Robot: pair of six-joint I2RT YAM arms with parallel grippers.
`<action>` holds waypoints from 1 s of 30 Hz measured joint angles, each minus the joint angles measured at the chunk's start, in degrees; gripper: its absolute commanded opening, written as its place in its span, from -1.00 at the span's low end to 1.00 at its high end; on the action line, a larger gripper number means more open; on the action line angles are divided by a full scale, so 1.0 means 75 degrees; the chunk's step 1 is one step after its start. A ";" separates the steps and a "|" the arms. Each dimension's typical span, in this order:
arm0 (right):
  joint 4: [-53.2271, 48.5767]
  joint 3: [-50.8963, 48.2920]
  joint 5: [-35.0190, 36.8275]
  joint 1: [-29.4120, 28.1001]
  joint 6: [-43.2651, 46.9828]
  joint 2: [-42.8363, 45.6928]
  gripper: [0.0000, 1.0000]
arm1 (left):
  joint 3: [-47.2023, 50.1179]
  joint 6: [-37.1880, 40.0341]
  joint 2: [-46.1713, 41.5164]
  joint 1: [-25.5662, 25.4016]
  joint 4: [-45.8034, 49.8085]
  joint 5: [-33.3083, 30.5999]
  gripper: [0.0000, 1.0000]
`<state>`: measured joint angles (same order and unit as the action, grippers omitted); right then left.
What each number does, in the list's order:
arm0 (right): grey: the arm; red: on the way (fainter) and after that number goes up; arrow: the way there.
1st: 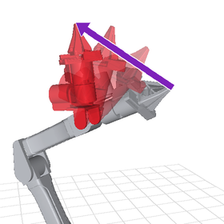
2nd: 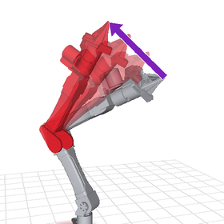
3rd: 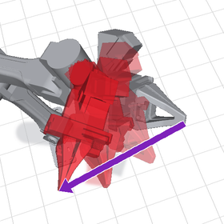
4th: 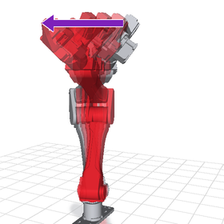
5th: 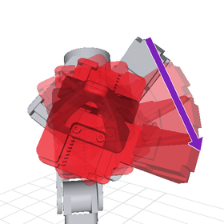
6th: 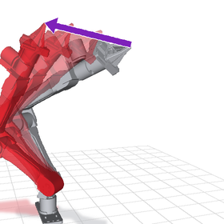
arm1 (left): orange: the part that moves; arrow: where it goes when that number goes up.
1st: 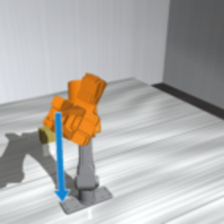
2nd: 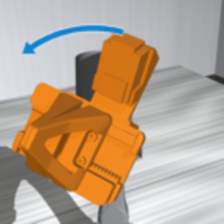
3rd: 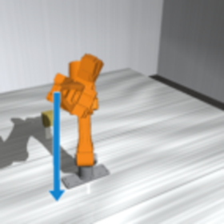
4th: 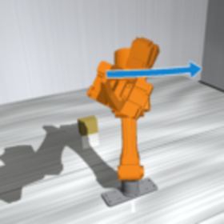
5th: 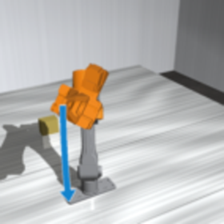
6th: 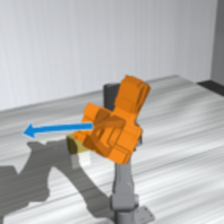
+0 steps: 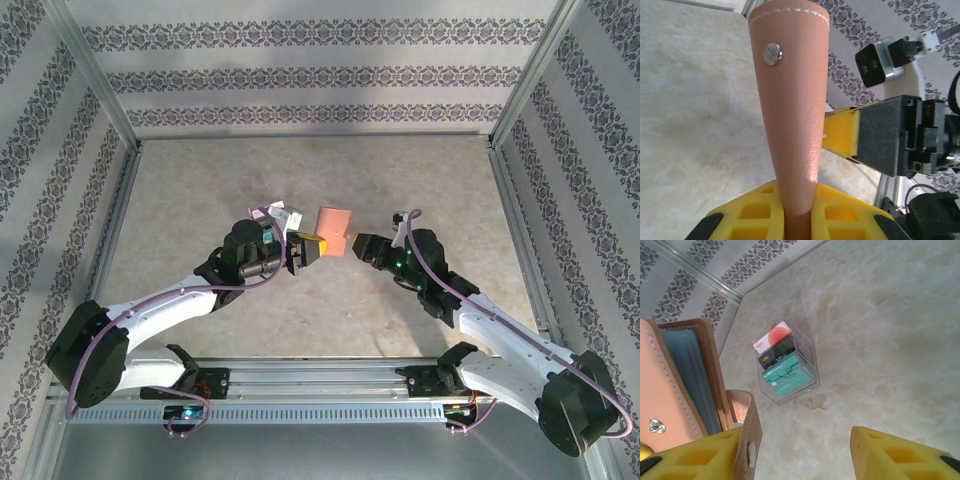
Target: Take the credit cards out of the card holder
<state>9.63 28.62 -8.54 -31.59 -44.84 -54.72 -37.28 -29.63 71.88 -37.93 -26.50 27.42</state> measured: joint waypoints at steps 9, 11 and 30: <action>0.0801 -0.0140 -0.0723 0.0277 -0.0064 -0.0006 0.05 | -0.0184 -0.0347 0.0175 0.0009 -0.0560 0.0670 -0.99; 0.1035 -0.0187 -0.0915 0.0356 -0.0128 -0.0015 0.01 | -0.0189 -0.0434 0.0213 0.0023 -0.0737 0.0743 -0.99; 0.3614 -0.0554 -0.2148 0.0685 -0.0906 -0.0216 -0.30 | -0.0335 -0.1294 0.0490 0.0259 -0.1944 0.1504 -0.93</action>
<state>36.73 24.47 -24.64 -26.46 -51.64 -56.34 -39.79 -39.33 75.55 -35.99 -41.08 38.70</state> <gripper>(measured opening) 0.357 0.145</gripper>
